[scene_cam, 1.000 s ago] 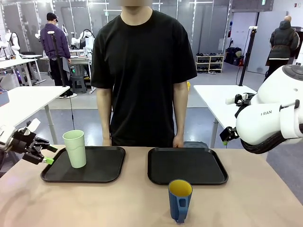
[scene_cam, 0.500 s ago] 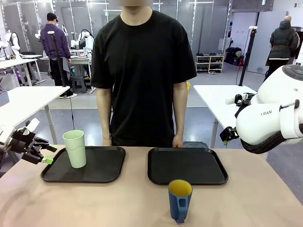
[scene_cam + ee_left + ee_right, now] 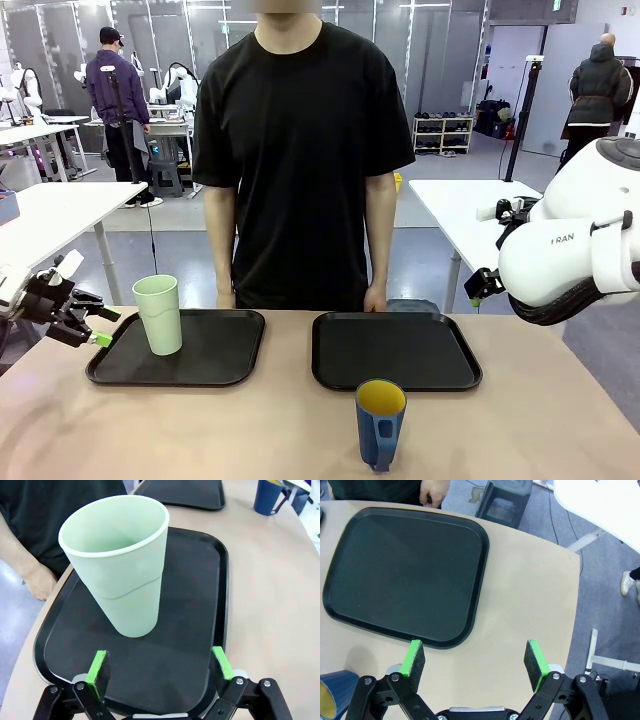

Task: Sort and store the cups by type.
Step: Pick up the Handle plastic cup and place it into the empty Flat Tray.

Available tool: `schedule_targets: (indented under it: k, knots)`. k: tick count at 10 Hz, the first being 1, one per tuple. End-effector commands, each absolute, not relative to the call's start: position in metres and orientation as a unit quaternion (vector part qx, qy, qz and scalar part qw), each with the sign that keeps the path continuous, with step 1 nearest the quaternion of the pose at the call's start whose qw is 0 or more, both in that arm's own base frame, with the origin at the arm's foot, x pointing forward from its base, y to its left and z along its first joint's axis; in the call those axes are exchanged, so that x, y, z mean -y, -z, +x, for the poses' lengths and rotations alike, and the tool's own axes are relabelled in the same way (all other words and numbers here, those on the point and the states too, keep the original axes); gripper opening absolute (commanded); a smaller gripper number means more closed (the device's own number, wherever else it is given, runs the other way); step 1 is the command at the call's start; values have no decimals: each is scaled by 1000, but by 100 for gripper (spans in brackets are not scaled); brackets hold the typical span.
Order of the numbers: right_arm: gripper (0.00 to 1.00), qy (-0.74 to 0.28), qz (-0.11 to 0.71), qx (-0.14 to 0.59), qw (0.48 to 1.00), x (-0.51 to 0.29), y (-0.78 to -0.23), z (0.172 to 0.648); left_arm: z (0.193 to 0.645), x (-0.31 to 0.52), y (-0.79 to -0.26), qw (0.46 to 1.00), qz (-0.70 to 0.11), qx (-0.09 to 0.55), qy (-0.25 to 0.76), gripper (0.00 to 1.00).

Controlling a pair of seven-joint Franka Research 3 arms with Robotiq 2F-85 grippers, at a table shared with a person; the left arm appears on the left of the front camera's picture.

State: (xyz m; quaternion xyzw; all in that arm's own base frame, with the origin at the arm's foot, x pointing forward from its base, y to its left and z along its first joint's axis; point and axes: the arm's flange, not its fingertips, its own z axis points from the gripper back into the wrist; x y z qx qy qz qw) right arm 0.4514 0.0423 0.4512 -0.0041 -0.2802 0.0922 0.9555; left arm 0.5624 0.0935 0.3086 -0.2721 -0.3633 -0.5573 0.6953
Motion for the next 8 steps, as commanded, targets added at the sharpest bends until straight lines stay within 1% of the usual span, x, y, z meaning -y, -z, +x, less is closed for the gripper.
schedule_targets:
  k: [1,4,5,6,8]
  knots:
    - [100,-92,-7,281,955,-42,-452,451,566,-93,-308,686,-278,374,558,100]
    - [100,-92,-7,281,955,-42,-452,451,566,-93,-308,686,-278,374,558,100]
    - [100,-92,-7,281,955,-42,-452,451,562,-93,-309,695,-272,363,557,100]
    - [100,-92,-7,281,955,-42,-452,451,545,-88,-331,695,-227,337,594,100]
    - [100,-92,-7,281,955,-42,-452,451,504,-84,-368,722,-150,236,633,100]
